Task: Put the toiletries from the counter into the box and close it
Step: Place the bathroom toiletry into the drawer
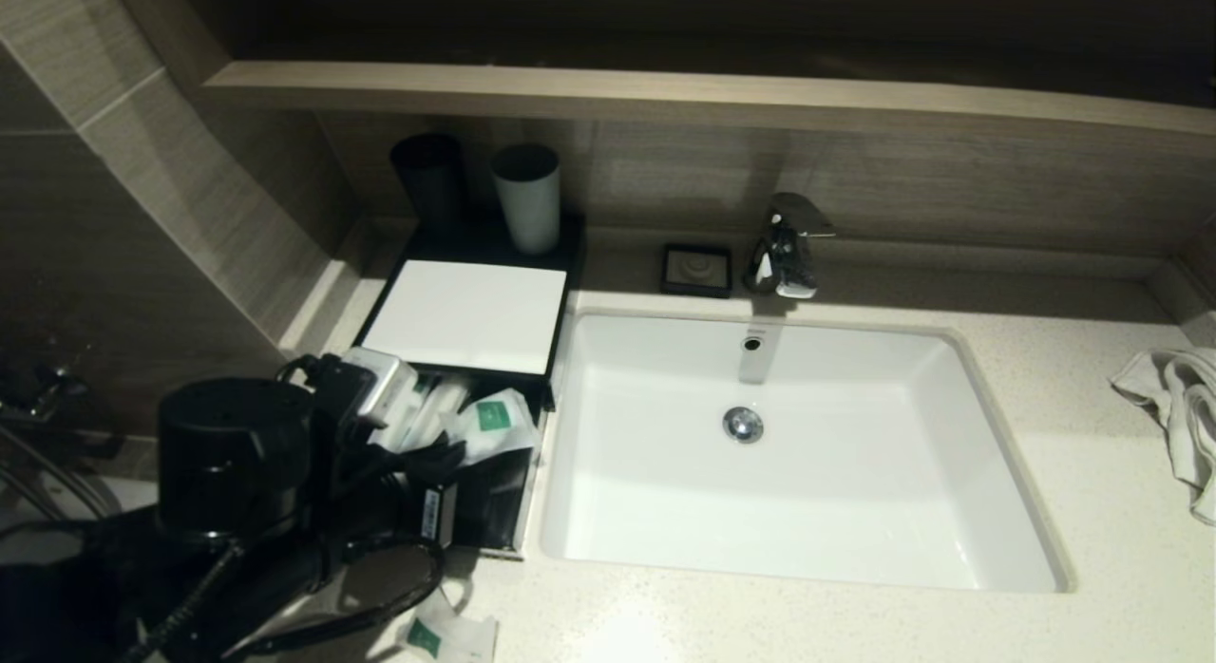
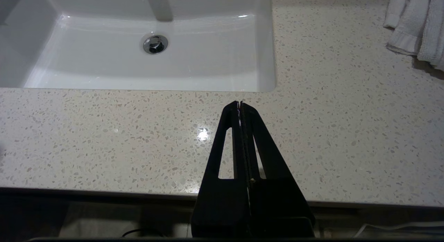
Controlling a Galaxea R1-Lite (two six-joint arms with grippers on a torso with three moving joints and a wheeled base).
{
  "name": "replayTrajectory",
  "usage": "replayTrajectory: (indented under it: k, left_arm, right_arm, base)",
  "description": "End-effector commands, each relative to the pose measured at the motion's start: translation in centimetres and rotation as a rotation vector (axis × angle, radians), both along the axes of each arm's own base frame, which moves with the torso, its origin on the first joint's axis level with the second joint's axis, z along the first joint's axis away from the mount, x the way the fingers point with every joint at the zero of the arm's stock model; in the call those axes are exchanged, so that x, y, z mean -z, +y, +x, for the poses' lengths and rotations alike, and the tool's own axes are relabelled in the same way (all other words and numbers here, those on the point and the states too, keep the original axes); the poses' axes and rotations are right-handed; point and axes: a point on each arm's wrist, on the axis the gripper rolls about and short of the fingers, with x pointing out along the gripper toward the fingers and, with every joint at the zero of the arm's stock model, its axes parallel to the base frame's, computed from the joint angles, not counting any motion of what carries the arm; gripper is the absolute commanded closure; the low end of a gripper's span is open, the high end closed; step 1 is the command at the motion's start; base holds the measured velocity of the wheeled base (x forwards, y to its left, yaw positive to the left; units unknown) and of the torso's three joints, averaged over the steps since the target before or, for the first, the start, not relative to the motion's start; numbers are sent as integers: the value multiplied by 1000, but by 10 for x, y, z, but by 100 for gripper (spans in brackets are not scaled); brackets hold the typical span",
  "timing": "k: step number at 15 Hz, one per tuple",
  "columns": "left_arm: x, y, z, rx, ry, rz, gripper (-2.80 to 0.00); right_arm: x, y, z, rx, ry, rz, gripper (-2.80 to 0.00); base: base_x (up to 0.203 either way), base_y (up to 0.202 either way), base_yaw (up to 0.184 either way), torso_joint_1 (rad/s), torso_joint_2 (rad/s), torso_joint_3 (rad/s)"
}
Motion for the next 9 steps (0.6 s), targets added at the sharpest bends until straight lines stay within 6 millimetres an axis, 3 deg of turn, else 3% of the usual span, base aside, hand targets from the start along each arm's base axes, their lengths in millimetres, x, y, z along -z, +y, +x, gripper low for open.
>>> replayTrajectory:
  k: [1, 9]
  left_arm:
    - [8, -4, 10, -9, 25, 16, 0]
    - [10, 1, 30, -65, 33, 18, 0]
  right_arm:
    - [0, 0, 0, 0, 2, 0, 0]
    - [0, 0, 0, 0, 2, 1, 0]
  base:
    - [0, 0, 0, 0, 0, 0]
    - [0, 0, 0, 0, 0, 0]
